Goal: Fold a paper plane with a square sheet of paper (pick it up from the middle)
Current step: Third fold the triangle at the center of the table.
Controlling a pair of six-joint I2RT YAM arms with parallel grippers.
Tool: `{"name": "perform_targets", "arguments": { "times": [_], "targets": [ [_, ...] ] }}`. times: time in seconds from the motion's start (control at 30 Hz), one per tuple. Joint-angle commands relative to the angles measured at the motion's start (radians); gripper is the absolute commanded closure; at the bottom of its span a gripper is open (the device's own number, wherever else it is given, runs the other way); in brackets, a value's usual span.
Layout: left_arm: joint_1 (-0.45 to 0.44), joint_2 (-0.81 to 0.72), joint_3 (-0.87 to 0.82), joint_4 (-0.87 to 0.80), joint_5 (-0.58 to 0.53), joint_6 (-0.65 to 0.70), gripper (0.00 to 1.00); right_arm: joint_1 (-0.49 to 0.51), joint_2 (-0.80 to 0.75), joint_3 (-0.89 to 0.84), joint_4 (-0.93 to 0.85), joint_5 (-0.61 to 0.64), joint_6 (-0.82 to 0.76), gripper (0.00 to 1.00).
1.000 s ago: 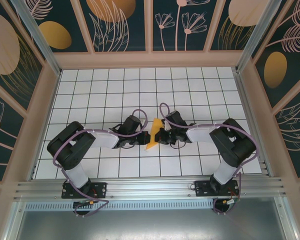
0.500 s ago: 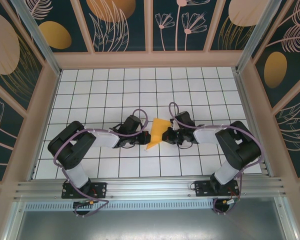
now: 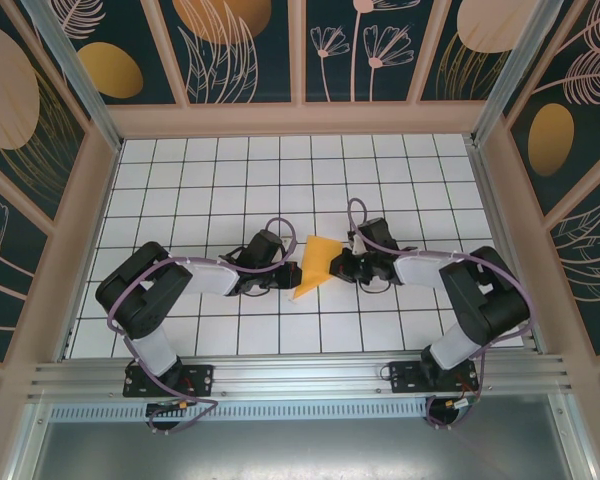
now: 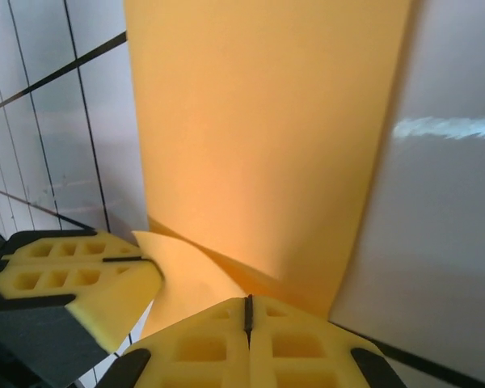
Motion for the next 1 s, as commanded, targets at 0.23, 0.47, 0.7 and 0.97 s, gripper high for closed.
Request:
{"name": "perform_targets", "arguments": {
  "times": [0.23,0.47,0.7,0.97],
  "targets": [
    [-0.002,0.040,-0.010,-0.105,-0.029,0.018,0.97,-0.013,0.047,-0.005,-0.004,0.029,-0.021,0.95],
    [-0.001,0.038,-0.013,-0.101,-0.030,0.013,0.97,-0.031,0.001,0.008,-0.017,0.021,-0.034,0.94],
    [-0.002,0.037,-0.010,-0.099,-0.029,0.008,0.97,-0.054,0.079,-0.009,-0.007,0.039,-0.036,0.95],
    [-0.001,0.034,-0.015,-0.096,-0.038,0.000,0.97,-0.027,-0.062,0.053,-0.096,0.008,-0.061,0.93]
  ]
}}
